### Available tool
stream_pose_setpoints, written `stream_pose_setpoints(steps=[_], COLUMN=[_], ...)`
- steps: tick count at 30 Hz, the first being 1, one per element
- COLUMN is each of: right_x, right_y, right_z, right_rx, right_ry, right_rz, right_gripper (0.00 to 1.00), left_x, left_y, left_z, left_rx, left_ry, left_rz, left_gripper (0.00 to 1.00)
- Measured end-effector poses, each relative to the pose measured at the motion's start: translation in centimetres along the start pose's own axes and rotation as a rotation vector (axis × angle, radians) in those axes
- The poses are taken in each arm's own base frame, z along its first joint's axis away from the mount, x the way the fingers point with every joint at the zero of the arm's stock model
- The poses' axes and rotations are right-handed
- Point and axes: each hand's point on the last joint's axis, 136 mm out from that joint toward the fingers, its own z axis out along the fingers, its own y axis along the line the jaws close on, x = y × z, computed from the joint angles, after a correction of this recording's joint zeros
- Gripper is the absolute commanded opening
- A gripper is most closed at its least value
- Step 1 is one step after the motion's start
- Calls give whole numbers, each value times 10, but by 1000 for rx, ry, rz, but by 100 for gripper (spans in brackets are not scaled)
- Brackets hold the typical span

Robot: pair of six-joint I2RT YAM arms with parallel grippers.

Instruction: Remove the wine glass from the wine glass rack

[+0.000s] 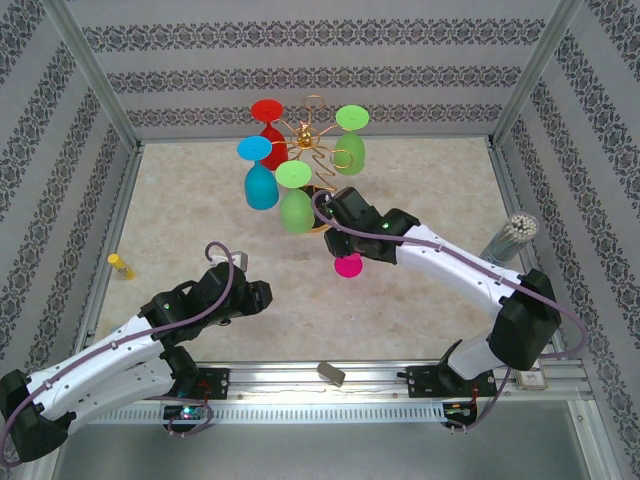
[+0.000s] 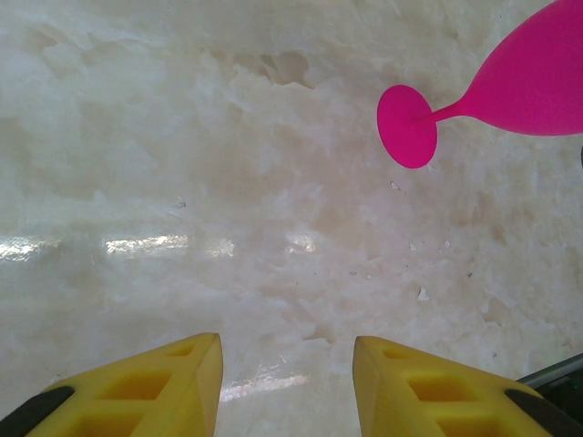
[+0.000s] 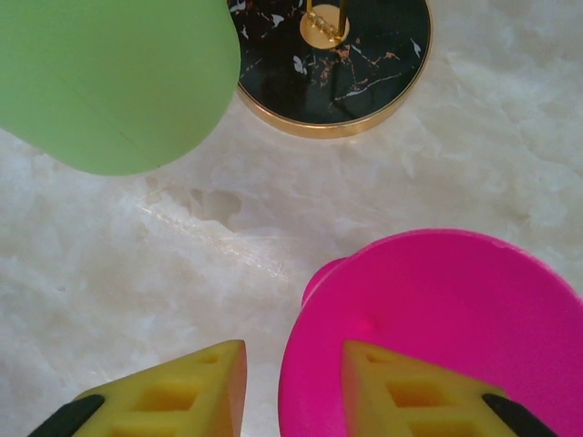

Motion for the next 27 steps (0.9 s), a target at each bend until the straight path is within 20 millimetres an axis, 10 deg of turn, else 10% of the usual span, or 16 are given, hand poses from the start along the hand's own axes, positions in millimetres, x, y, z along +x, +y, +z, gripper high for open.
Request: stream_pose_setpoints(steps=[15, 27], right_x=[-29, -16], right_y=[-17, -54], right_z=[-95, -118], right_rx=[-43, -127], right_ry=[-230, -261], right_rz=[83, 263], right_gripper=[38, 39], left_x=[-13, -54], left_y=[-12, -52], left_z=[-8, -43], left_rx=[23, 118], left_ry=[-34, -152], left_rz=[47, 62], left_gripper=[43, 45])
